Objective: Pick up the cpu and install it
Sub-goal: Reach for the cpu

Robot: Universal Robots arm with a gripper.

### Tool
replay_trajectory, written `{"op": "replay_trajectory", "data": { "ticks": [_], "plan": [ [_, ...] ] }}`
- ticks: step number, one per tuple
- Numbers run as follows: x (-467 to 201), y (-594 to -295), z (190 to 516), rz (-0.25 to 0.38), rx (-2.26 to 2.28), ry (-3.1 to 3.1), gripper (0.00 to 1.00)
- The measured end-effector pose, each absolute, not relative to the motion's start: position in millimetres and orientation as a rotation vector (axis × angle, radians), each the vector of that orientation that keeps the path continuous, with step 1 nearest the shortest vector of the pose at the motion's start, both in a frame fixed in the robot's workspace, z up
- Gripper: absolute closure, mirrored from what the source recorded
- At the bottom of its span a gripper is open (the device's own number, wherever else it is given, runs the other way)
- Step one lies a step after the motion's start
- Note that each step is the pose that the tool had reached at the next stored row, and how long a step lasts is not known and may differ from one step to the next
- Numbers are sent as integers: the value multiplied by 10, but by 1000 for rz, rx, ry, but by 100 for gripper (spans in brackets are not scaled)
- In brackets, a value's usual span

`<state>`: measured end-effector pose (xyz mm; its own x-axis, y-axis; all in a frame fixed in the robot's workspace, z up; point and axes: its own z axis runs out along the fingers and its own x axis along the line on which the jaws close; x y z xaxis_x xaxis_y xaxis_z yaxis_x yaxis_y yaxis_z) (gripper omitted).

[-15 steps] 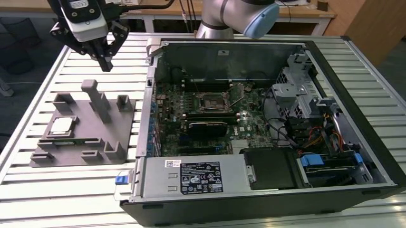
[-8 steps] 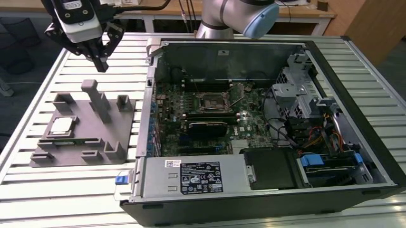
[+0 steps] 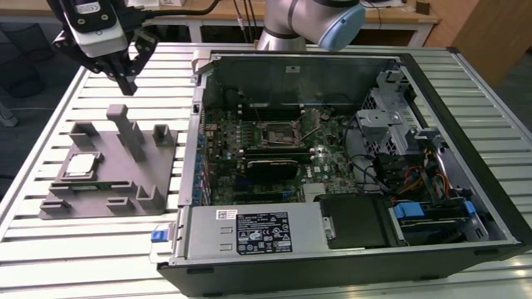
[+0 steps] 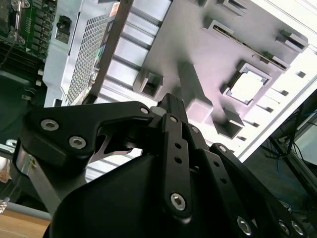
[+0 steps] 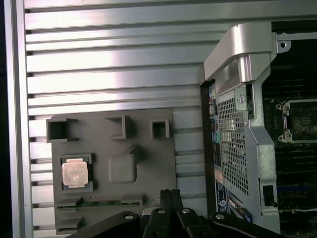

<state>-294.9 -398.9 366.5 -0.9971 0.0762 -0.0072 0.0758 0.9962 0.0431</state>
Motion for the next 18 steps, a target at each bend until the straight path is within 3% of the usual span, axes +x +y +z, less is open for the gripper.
{"op": "replay_trajectory", "data": {
  "ticks": [18],
  "plan": [
    [-3132,-3988,3635,67,120,3138,89]
  ]
}}
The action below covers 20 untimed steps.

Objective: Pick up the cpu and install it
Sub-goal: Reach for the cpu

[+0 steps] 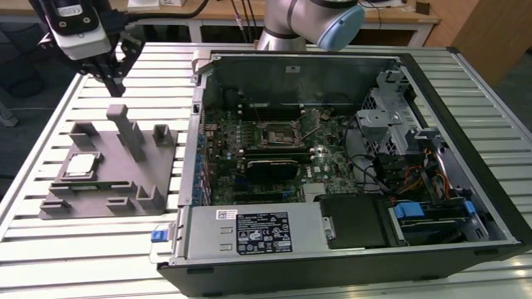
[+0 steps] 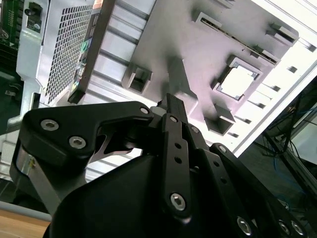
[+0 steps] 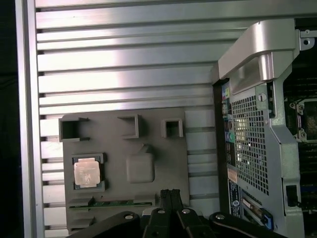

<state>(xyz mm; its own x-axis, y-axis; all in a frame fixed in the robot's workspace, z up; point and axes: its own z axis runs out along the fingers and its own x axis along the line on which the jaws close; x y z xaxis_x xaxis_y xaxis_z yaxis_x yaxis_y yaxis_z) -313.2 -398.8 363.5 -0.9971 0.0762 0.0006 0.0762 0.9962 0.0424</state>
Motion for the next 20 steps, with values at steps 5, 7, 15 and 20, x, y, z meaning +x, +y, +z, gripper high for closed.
{"op": "replay_trajectory", "data": {
  "ticks": [5,7,15,20],
  "plan": [
    [-3183,-3988,3627,67,120,3140,89],
    [-3208,-3988,3623,67,120,3140,89],
    [-3358,-3989,3614,67,120,3141,89],
    [-3488,-3988,3608,66,120,3141,89]
  ]
}}
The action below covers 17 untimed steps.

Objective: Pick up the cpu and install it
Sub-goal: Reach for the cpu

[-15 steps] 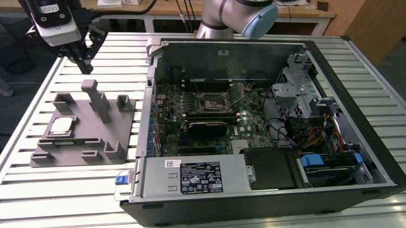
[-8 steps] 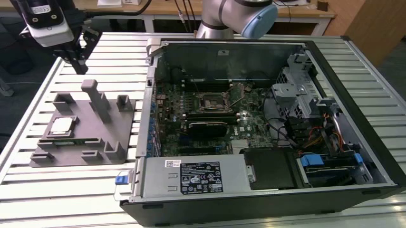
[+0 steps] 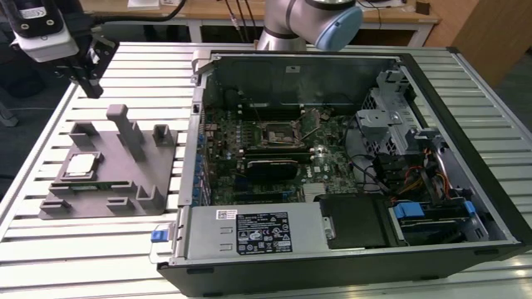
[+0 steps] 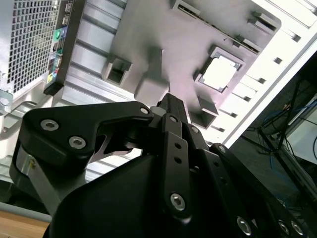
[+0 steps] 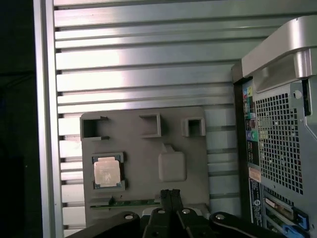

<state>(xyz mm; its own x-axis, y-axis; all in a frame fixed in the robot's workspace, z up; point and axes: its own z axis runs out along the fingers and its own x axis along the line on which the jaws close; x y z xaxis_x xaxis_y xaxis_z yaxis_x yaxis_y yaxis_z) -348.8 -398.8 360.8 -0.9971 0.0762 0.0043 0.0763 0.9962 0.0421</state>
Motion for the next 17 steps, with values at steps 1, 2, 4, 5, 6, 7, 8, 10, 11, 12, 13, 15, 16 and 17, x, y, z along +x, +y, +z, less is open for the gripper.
{"op": "replay_trajectory", "data": {
  "ticks": [1,2,4,5,6,7,8,10,11,12,13,15,16,17],
  "plan": [
    [-3519,-3988,3607,-66,-120,-3136,89],
    [-3548,-3988,3605,-66,-120,-3136,89],
    [-3603,-3989,3601,-67,-120,-3136,89],
    [-3629,-3989,3598,-66,-119,-3136,89],
    [-3653,-3988,3596,-66,-119,-3136,89],
    [-3676,-3989,3593,-66,-119,-3136,89],
    [-3700,-3989,3591,-66,-118,-3136,89],
    [-3757,-3991,3585,-66,-117,-3136,89],
    [-3790,-3991,3582,-66,-116,-3136,89],
    [-3823,-3992,3580,-66,-115,-3136,89],
    [-3859,-3992,3578,-66,-115,-3136,89],
    [-3930,-3992,3577,-66,-113,-3136,89],
    [-3964,-3992,3575,-66,-113,-3136,89],
    [-3997,-3992,3573,-66,-113,-3136,89]
  ]
}}
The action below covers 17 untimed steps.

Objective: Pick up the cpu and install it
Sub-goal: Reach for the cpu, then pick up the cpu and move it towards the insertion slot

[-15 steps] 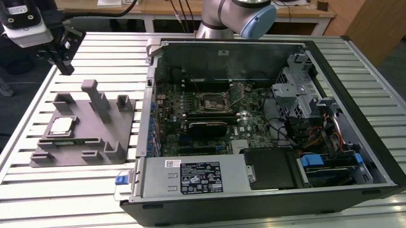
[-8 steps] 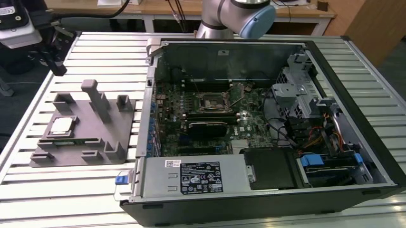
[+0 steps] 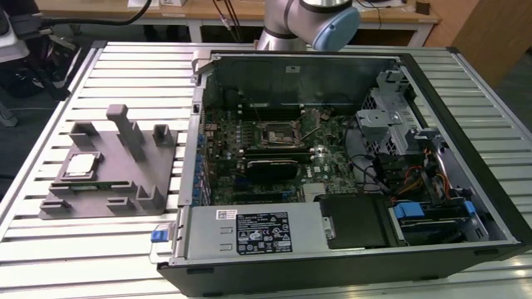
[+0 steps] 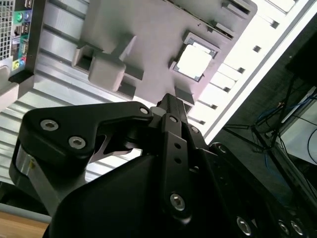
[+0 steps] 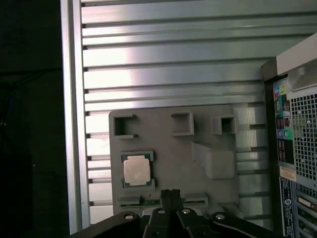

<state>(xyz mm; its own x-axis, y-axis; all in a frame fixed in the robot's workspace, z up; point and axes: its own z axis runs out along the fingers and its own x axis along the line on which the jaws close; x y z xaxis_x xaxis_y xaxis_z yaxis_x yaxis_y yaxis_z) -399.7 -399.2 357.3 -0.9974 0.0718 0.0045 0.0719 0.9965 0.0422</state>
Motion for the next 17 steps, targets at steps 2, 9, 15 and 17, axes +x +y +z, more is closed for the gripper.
{"op": "replay_trajectory", "data": {
  "ticks": [2,9,15,17],
  "plan": [
    [-4065,-3991,3571,-66,-112,-3136,89],
    [-4249,-3992,3558,-66,-110,-3136,89],
    [-4373,-3992,3547,-66,-109,-3135,89],
    [-4397,-3992,3545,-66,-109,-3135,89]
  ]
}}
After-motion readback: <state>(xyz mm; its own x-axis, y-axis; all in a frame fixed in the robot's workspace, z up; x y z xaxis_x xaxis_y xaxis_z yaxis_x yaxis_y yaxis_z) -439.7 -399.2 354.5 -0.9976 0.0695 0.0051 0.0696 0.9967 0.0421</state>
